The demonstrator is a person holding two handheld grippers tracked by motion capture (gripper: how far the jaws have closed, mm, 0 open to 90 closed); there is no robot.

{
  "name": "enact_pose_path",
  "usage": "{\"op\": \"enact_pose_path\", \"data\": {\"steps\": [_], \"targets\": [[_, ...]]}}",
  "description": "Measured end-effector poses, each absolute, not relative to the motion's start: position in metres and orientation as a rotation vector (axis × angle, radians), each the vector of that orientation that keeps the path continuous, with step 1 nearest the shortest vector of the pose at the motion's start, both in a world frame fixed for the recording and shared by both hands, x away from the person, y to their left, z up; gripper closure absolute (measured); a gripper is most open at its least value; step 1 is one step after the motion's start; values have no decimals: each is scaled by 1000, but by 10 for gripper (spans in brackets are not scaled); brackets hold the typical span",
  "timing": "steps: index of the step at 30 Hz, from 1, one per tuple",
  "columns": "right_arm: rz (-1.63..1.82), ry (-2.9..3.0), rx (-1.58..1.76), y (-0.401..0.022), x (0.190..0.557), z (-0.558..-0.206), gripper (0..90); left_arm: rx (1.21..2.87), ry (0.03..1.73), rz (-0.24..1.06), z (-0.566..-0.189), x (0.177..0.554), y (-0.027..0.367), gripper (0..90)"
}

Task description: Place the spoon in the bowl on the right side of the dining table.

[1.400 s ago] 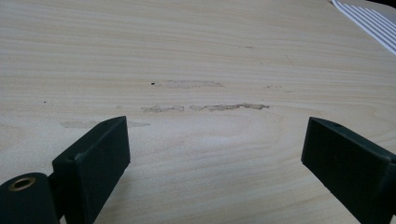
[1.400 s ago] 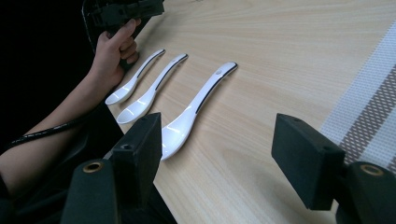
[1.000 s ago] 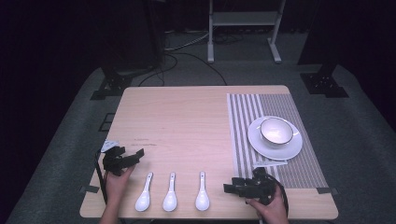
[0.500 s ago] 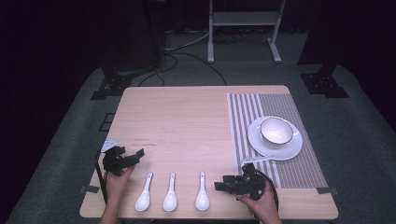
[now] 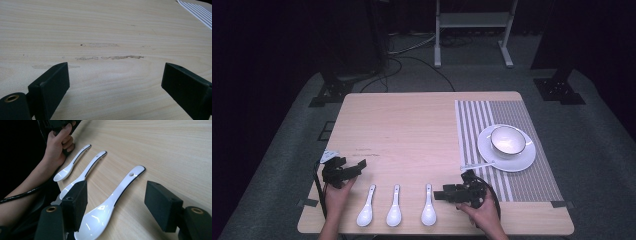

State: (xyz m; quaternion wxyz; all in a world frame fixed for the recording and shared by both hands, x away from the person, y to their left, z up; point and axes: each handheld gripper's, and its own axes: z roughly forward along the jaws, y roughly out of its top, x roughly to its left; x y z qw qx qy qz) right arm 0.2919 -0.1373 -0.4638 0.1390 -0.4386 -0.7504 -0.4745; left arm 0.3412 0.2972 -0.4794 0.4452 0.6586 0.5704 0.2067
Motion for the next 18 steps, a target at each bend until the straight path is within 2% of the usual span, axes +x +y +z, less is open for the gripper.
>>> {"op": "enact_pose_path", "data": {"steps": [18], "targets": [[-1306, -2156, -1303, -120, 308, -473, 387, 1630, 1415, 509, -479, 341, 297, 67]]}}
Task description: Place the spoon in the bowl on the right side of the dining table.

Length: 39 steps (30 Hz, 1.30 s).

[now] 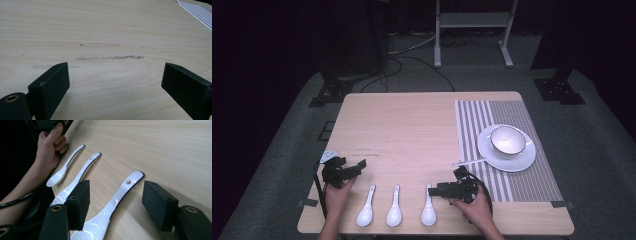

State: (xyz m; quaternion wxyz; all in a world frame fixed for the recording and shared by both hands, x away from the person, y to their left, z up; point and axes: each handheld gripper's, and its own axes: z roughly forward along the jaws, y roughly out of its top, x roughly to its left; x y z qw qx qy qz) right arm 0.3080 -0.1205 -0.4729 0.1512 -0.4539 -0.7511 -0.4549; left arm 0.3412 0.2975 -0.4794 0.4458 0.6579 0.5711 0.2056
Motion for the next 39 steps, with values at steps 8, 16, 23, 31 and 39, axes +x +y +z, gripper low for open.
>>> {"op": "enact_pose_path", "data": {"steps": [8, 16, 23, 31, 39], "targets": [[-1277, -2152, -1316, -113, 314, -476, 403, 1628, 1413, 508, -480, 341, 298, 67], [-1242, -2180, -1329, -106, 318, -478, 412, 1627, 1414, 508, -479, 341, 298, 67], [-1229, -2199, -1346, -104, 322, -479, 451, 1629, 1416, 507, -479, 342, 298, 67], [-1168, -2353, -1367, -87, 316, -472, 479, 1627, 1416, 506, -479, 342, 298, 67], [-1108, -2545, -1395, -73, 307, -466, 609, 1628, 1416, 504, -479, 342, 298, 67]]}}
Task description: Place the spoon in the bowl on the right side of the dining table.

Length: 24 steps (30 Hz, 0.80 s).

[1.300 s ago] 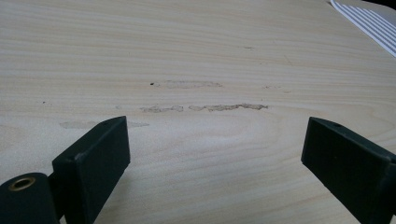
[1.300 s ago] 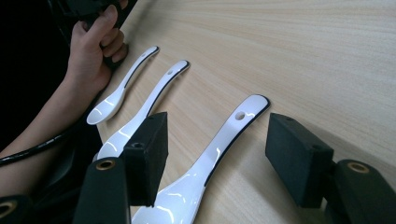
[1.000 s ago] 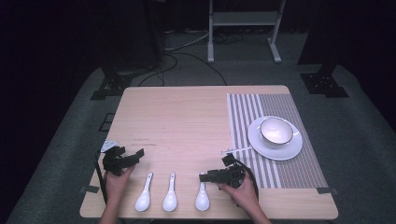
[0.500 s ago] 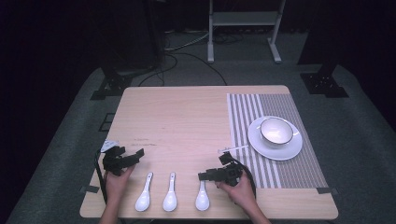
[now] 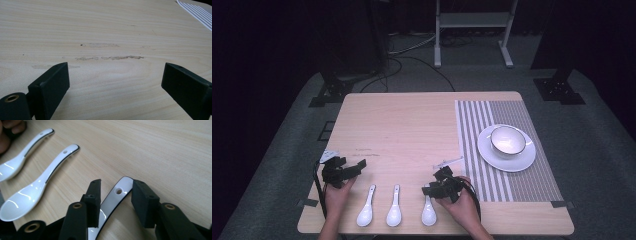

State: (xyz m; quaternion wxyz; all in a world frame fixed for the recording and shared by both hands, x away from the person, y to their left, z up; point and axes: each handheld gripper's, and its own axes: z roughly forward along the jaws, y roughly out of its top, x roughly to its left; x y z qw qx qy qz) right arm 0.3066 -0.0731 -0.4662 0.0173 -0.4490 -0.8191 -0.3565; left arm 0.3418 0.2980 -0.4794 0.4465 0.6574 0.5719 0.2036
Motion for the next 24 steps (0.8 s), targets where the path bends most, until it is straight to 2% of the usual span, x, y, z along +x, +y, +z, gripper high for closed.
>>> {"op": "enact_pose_path", "data": {"steps": [3, 8, 13, 14, 15, 24], "targets": [[-1091, -2569, -1395, -71, 306, -465, 622, 1628, 1416, 505, -479, 342, 298, 67], [-1062, -2551, -1353, -66, 307, -466, 730, 1629, 1416, 503, -479, 342, 298, 67], [-987, -2589, -1324, -62, 310, -463, 769, 1626, 1417, 502, -479, 342, 298, 67], [-973, -2585, -1317, -62, 310, -462, 785, 1626, 1416, 501, -479, 342, 298, 67], [-949, -2598, -1308, -61, 310, -461, 853, 1623, 1415, 504, -479, 342, 298, 67], [-1027, -2533, -1276, -70, 309, -454, 852, 1623, 1415, 503, -479, 342, 298, 67]]}}
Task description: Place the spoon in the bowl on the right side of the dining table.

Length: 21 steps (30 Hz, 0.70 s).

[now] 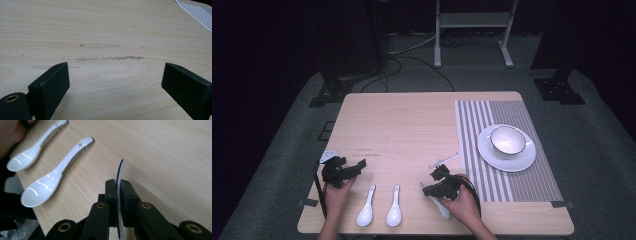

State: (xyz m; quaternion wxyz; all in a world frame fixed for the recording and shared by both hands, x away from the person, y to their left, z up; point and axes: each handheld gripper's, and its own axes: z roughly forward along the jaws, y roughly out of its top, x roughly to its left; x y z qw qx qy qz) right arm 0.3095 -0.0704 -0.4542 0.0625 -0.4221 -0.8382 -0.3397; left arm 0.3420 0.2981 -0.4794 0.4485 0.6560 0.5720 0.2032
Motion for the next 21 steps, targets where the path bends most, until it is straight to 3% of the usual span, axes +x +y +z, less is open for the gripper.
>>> {"op": "enact_pose_path", "data": {"steps": [21], "targets": [[-1439, -2224, -1363, -131, 305, -414, 851, 1628, 1412, 507, -479, 342, 298, 67]]}}
